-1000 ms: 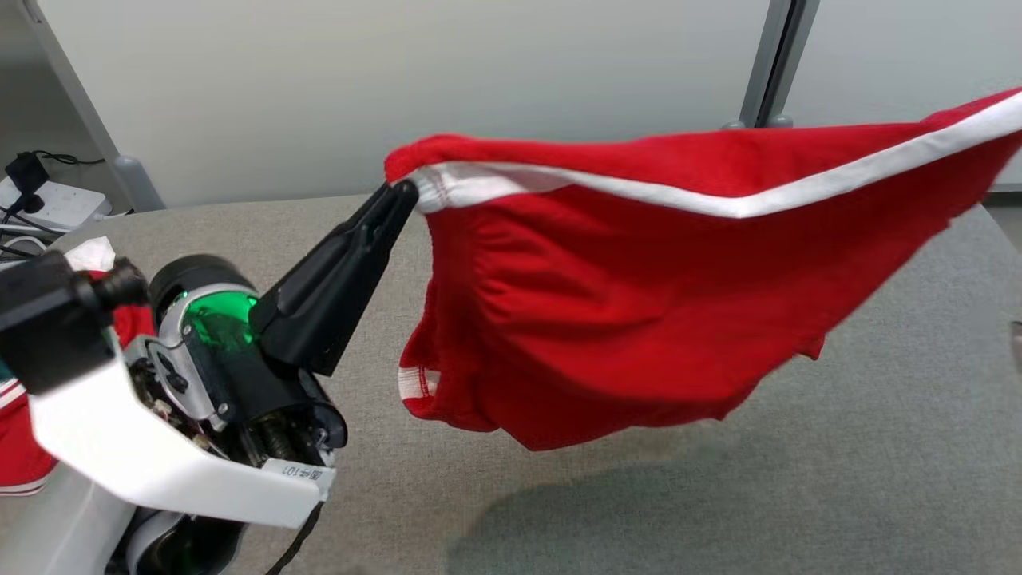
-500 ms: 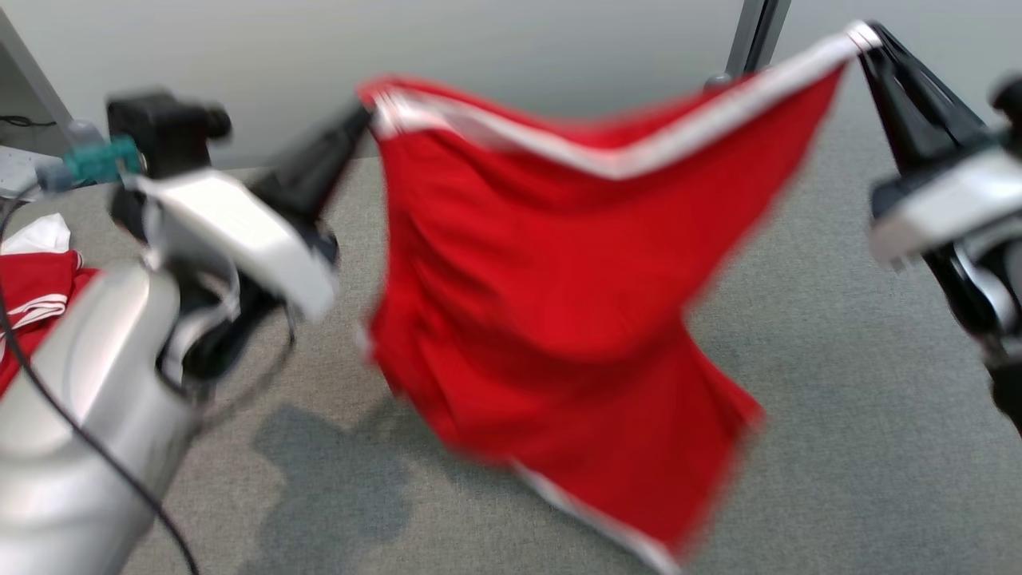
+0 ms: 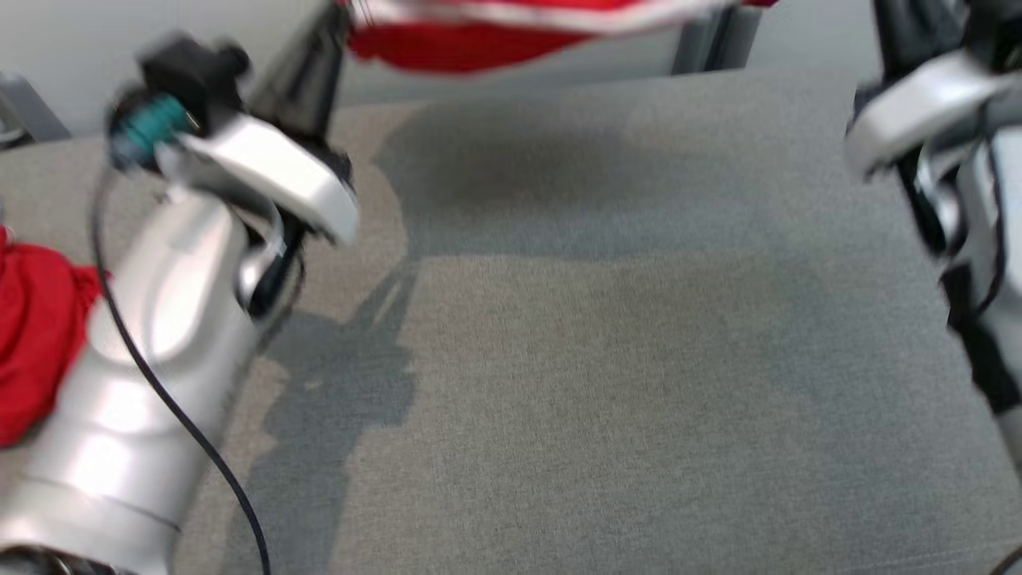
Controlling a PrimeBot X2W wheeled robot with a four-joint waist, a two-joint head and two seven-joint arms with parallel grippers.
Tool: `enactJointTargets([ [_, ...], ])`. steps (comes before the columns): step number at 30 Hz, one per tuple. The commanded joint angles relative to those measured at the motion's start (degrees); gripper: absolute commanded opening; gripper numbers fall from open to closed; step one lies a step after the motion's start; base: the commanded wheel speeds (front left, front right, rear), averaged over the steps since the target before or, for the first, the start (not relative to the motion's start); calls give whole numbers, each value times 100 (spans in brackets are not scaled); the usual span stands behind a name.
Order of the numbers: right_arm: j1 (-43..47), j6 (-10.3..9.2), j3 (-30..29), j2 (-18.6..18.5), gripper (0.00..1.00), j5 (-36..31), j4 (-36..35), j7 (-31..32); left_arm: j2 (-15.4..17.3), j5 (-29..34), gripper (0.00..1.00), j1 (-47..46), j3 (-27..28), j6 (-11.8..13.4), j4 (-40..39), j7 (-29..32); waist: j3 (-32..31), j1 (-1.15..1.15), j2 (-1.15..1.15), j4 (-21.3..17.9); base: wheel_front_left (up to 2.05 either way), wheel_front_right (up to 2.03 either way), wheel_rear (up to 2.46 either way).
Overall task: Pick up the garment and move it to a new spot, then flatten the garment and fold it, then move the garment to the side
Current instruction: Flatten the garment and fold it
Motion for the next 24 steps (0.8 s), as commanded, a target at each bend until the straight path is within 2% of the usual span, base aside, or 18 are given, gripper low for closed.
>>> enactJointTargets([
  [1,194,-1,65,50,0,-18,-65,-32,140,136,0,25,209,-35,-91,-26,321,0,0,-63,0,0,0],
  [3,553,-1,113,108,0,29,25,-32,4,361,0,428,267,-38,-33,-26,521,0,0,-119,0,0,0],
  [6,1167,-1,21,245,0,157,98,-33,-279,228,0,1105,325,-40,144,-27,681,0,0,-218,0,0,0],
  [9,1910,-1,-31,376,0,224,76,-33,-343,298,0,1688,-69,-40,139,-27,663,0,0,-243,0,0,0],
  [16,3267,-1,-342,238,0,161,-499,-33,-31,594,0,2685,-637,-41,-411,-28,291,0,0,-84,0,0,0],
  [24,3964,-1,-625,33,0,46,-695,-33,406,675,0,3293,-729,-41,-776,-28,16,0,0,19,0,0,0],
])
